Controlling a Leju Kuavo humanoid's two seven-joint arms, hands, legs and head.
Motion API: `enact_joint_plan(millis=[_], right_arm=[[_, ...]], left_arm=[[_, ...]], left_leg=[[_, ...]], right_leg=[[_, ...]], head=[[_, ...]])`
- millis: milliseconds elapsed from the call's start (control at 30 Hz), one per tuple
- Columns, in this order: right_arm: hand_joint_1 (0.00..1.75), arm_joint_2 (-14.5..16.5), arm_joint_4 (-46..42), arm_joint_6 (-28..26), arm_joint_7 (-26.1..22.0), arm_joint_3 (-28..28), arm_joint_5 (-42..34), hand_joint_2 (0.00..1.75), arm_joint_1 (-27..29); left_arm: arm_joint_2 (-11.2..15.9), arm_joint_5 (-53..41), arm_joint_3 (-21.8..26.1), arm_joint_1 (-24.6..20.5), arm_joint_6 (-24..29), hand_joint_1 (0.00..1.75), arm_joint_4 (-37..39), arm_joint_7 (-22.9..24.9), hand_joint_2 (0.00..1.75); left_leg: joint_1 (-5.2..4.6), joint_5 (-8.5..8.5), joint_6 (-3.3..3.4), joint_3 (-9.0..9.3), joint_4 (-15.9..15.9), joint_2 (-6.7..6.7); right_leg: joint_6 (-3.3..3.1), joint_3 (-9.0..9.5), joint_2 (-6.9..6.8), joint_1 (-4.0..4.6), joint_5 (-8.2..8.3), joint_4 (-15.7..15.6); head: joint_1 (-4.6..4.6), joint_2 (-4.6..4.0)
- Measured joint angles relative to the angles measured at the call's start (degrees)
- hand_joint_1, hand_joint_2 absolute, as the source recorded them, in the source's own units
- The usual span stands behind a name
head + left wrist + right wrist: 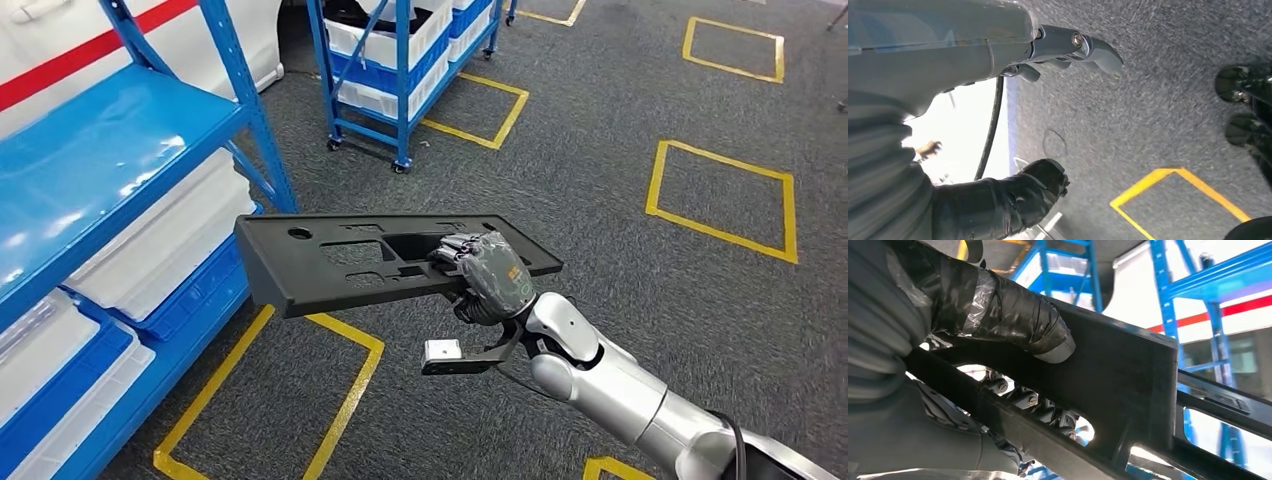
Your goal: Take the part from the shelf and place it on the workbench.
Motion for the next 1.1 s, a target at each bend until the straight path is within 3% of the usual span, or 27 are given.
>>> enact_joint_plan(millis=[33,100,167,233,267,333,400,467,533,600,667,733,767,800,833,900,967,1033,1100], right_arm=[[1.71,0.03,0.01,0.09,-0.08,0.02,-0.04,1.75,-0.05],[1.71,0.28,0.04,0.34,-0.22,0.17,-0.14,1.75,-0.36],[1.71,0.69,0.12,0.61,-0.29,0.42,-0.22,1.75,-0.74],[1.71,1.02,0.30,0.88,-0.35,0.71,-0.32,1.75,-0.84],[1.71,1.17,0.38,1.16,-0.41,0.88,-0.53,1.75,-0.84],[1.71,1.38,0.49,2.08,-0.64,1.13,-1.17,1.75,-0.88],[1.71,1.52,0.51,2.86,-0.83,1.32,-1.65,1.75,-1.17],[1.71,1.75,0.55,3.10,-0.88,1.62,-1.78,1.75,-1.66],[1.71,2.36,0.68,3.42,-0.84,2.08,-1.59,1.75,-2.18],[1.71,3.66,0.98,3.91,-0.48,2.91,-1.08,1.75,-3.10],[1.71,5.49,1.43,4.13,0.24,4.13,-0.66,1.75,-4.53],[1.71,7.48,2.01,4.12,0.76,5.62,-0.46,1.75,-5.68],[1.71,8.32,2.30,4.09,0.88,6.38,-0.39,1.75,-6.00],[1.71,9.05,2.57,4.05,0.90,7.10,-0.34,1.75,-6.28],[1.71,9.56,2.81,4.00,0.93,7.70,-0.33,1.75,-6.61],[1.71,10.37,3.16,3.96,1.02,8.60,-0.33,1.75,-7.62],[1.71,11.04,3.37,3.93,1.10,9.19,-0.33,1.75,-8.57],[1.71,11.40,3.56,3.89,1.13,9.60,-0.32,1.75,-8.95],[1.71,11.64,3.74,3.87,1.17,9.91,-0.31,1.75,-9.18]], left_arm=[[0.05,-0.32,-0.04,-0.24,-0.03,0.00,0.00,-0.02,1.75],[0.22,-0.83,-0.09,-0.64,-0.13,0.00,0.00,-0.03,1.75],[0.36,-1.04,-0.11,-0.68,-0.17,0.00,0.00,-0.07,1.75],[0.42,-1.23,-0.12,-0.64,-0.15,0.00,0.00,-0.09,1.75],[0.43,-1.41,-0.13,-0.67,-0.16,0.00,0.00,-0.10,1.75],[0.51,-2.04,-0.13,-0.75,-0.20,0.00,0.00,-0.20,1.75],[0.76,-2.92,-0.15,-0.81,-0.30,0.00,0.00,-0.45,1.75],[1.28,-4.39,-0.29,-1.03,-0.46,0.00,0.00,-0.92,1.75],[2.27,-6.76,-0.78,-1.72,-0.84,0.00,-0.01,-1.65,1.75],[3.76,-9.84,-1.56,-2.64,-1.47,0.00,-0.02,-2.50,1.75],[5.37,-12.82,-2.30,-3.30,-2.01,0.00,-0.02,-3.30,1.75],[6.79,-15.17,-2.94,-3.94,-2.33,0.00,-0.02,-3.92,1.75],[7.43,-16.14,-3.23,-4.30,-2.43,0.00,-0.02,-4.17,1.75],[7.93,-16.90,-3.46,-4.63,-2.51,0.00,-0.02,-4.42,1.75],[8.34,-17.53,-3.68,-4.91,-2.55,0.00,-0.02,-4.63,1.75],[8.90,-18.36,-4.10,-5.29,-2.57,0.00,-0.02,-4.96,1.75],[9.19,-18.69,-4.40,-5.47,-2.58,0.00,-0.02,-5.07,1.75],[9.33,-18.88,-4.51,-5.78,-2.60,0.00,-0.02,-5.11,1.75],[9.43,-19.00,-4.56,-6.11,-2.61,0.00,-0.02,-5.14,1.75]], left_leg=[[0.05,-0.19,-0.34,0.01,0.02,0.09],[0.28,-1.77,-0.81,-0.68,1.94,-2.28],[0.53,-5.23,-1.04,-3.49,8.20,-5.59],[0.61,-7.54,-1.27,-6.92,15.01,-6.47],[0.65,-7.16,-1.38,-7.64,16.12,-6.53],[0.89,-3.40,-1.55,-6.10,11.92,-7.01],[1.32,-0.30,-1.65,-3.21,5.09,-9.33],[1.46,0.08,-1.42,-2.17,2.35,-10.87],[1.36,0.24,-0.78,-2.23,2.13,-9.85],[1.40,0.63,-0.05,-2.15,1.71,-8.52],[1.31,0.84,0.41,-2.20,1.45,-7.13],[1.14,0.87,0.52,-2.33,1.44,-5.65],[1.09,0.85,0.50,-2.34,1.44,-4.95],[1.07,0.82,0.48,-2.29,1.45,-4.31],[1.06,0.76,0.42,-2.18,1.45,-3.73],[0.96,0.55,0.11,-1.90,1.47,-2.58],[0.83,0.39,-0.44,-1.71,1.41,-1.44],[0.84,0.31,-1.10,-1.38,1.15,-0.27],[1.10,-0.71,-1.61,-1.42,2.16,-1.81]], right_leg=[[-0.35,0.00,0.62,-0.17,0.20,-0.26],[-1.15,0.21,1.74,-0.52,0.67,-0.94],[-1.68,0.27,2.88,-0.65,0.94,-1.23],[-1.81,0.12,4.28,-0.62,0.99,-1.06],[-1.81,0.06,5.06,-0.64,0.97,-0.87],[-1.63,-0.06,6.66,-0.81,0.78,-0.26],[-1.16,-0.53,8.14,-0.90,0.41,0.74],[-0.52,-1.38,9.44,-0.92,0.39,1.49],[0.09,-2.00,10.34,-1.02,0.67,1.65],[0.57,-2.82,8.34,-0.94,-0.33,3.12],[1.01,-5.30,5.20,-1.00,-3.43,8.52],[1.33,-8.47,4.21,-1.38,-6.26,15.41],[1.39,-9.15,4.08,-1.55,-6.44,17.01],[1.36,-8.68,3.93,-1.64,-5.51,16.34],[1.22,-7.10,3.52,-1.66,-3.76,13.47],[0.58,-3.01,1.03,-1.04,-0.85,5.50],[-0.08,-1.16,-0.67,-0.16,-0.20,1.46],[-0.69,-1.04,0.39,0.11,-0.05,0.95],[-1.49,-0.55,1.67,-0.14,0.47,-0.02]], head=[[-0.02,0.00],[-0.02,0.00],[-0.03,0.00],[-0.03,0.00],[-0.03,0.00],[-0.04,0.00],[-0.02,0.00],[-0.01,0.00],[-0.03,0.00],[0.01,0.00],[0.01,0.00],[-0.01,0.00],[-0.01,0.00],[0.00,0.00],[0.00,0.00],[0.01,0.00],[-0.01,0.00],[-0.02,0.01],[-0.03,0.01]])
